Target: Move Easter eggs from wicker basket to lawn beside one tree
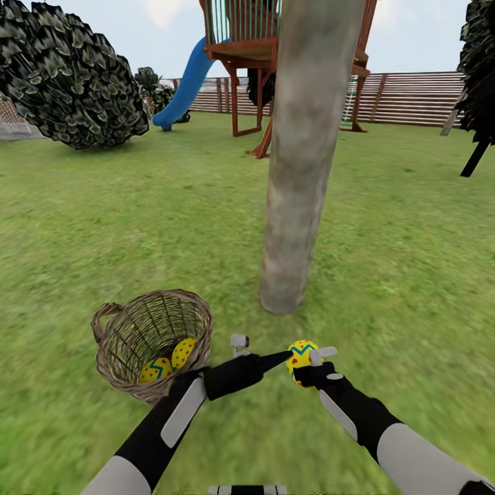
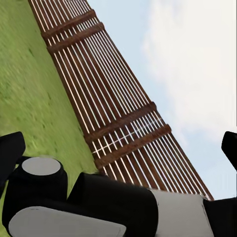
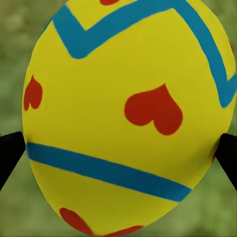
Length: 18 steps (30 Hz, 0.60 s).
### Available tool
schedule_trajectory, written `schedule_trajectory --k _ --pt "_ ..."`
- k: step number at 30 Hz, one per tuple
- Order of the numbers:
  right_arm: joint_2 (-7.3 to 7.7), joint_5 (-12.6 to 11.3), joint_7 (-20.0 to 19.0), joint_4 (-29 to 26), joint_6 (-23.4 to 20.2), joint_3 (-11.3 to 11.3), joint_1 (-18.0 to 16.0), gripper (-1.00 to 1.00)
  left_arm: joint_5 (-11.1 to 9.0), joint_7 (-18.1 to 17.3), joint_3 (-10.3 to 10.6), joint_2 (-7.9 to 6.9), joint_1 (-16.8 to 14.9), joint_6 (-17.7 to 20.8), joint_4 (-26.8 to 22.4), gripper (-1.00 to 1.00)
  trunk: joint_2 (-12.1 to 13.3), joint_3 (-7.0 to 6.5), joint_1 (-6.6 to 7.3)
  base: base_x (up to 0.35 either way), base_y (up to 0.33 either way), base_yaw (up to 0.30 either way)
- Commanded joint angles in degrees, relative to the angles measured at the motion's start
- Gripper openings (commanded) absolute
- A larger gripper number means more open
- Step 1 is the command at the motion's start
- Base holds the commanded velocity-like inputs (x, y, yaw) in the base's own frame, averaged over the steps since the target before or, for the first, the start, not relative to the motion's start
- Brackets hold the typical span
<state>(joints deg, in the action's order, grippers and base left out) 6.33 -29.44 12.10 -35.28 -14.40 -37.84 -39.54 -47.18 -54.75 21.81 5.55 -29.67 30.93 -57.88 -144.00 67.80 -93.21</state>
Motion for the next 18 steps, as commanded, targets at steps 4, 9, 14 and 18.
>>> schedule_trajectory --k 4,9,14,18 --pt "0.12 -0.46 0.47 0.04 -0.19 -0.45 -0.09 -1.0 -0.89 0.04 0.25 -0.01 -0.03 0.58 -0.3 1.0 -0.08 0.94 -0.09 0.0 0.0 0.0" --pt "0.09 -0.35 0.46 -0.15 -0.19 -0.47 -0.1 -1.0 -0.9 0.08 0.51 -0.01 -0.03 0.72 -0.31 1.0 -0.15 2.05 -0.22 0.0 0.0 0.0" --pt "0.09 -0.51 0.48 -0.1 -0.19 -0.48 -0.1 -1.0 -0.9 0.08 0.51 -0.01 -0.03 0.79 -0.31 1.0 -0.21 3.16 -0.35 0.0 0.0 0.0" --pt "0.09 -0.51 0.47 -0.11 -0.19 -0.48 -0.1 -1.0 -0.9 0.08 0.51 -0.01 -0.03 0.86 -0.31 1.0 -0.27 4.04 -0.45 0.0 0.0 0.0"
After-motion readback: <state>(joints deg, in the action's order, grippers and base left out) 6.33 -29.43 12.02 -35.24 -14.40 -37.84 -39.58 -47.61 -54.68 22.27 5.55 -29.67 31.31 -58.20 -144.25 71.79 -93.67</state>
